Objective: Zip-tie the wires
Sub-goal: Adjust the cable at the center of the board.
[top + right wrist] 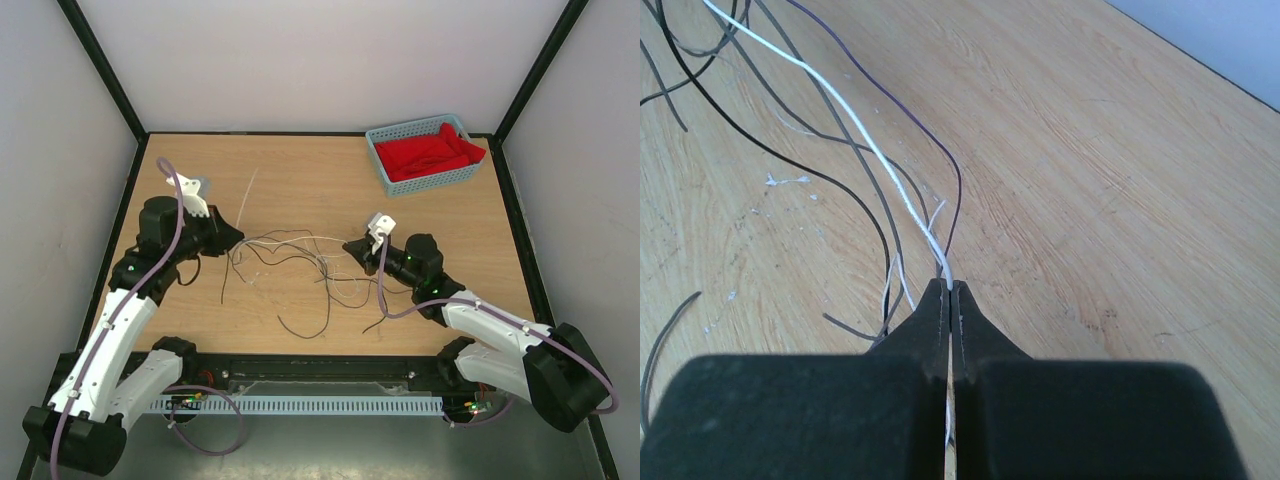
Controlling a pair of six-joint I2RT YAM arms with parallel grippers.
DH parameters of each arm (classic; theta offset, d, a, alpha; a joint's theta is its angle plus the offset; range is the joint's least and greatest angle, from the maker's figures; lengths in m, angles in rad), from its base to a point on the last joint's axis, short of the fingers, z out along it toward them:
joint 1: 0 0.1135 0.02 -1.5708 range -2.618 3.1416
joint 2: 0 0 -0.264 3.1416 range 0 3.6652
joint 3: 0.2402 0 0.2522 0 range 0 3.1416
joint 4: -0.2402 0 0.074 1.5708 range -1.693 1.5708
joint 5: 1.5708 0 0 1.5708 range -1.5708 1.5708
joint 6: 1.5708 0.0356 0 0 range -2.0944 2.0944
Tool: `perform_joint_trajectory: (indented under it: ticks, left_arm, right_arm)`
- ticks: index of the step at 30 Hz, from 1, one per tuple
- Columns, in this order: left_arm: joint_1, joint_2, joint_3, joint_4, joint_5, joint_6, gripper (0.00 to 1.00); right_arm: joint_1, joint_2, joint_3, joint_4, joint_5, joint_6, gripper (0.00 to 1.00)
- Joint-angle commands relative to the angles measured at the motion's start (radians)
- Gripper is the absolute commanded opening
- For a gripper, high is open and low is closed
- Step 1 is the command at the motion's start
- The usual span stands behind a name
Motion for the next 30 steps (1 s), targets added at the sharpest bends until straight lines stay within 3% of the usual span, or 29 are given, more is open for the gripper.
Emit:
perform_joint_trajectory:
  ticks: [1, 15, 18, 21, 24, 25, 27, 30]
  left_arm:
    - [0.011, -0.017, -0.009, 0.006, 0.020, -0.004, 0.00]
    - [0.022, -0.024, -0.005, 0.004, 0.027, -0.006, 0.00]
    - [0.023, -0.018, -0.003, 0.004, 0.031, -0.011, 0.00]
    - [0.021, -0.008, 0.002, 0.005, 0.037, -0.012, 0.00]
    - [0.022, -0.004, 0.004, 0.010, 0.037, -0.016, 0.00]
    - [0.022, -0.004, 0.004, 0.011, 0.037, -0.018, 0.00]
    - [0.022, -0.004, 0.005, 0.010, 0.037, -0.020, 0.00]
    - [0.021, -0.002, 0.008, 0.013, 0.032, -0.023, 0.00]
  right_arm:
    - [-0.012, -0.014, -0.017, 0.044, 0.013, 0.033, 0.00]
    - [-0.042, 0.000, -0.029, 0.036, 0.082, 0.063, 0.00]
    - [-0.042, 0.026, -0.012, 0.024, 0.048, 0.055, 0.01]
    - [-0.042, 0.036, 0.009, 0.028, -0.062, 0.047, 0.09]
    - [-0.042, 0.041, 0.012, 0.038, -0.060, 0.043, 0.10]
    - [-0.042, 0.041, 0.012, 0.037, -0.061, 0.039, 0.13]
    - [-0.042, 0.035, 0.011, 0.035, -0.073, 0.038, 0.34]
    - [-0.042, 0.005, 0.001, 0.062, -0.109, 0.049, 0.53]
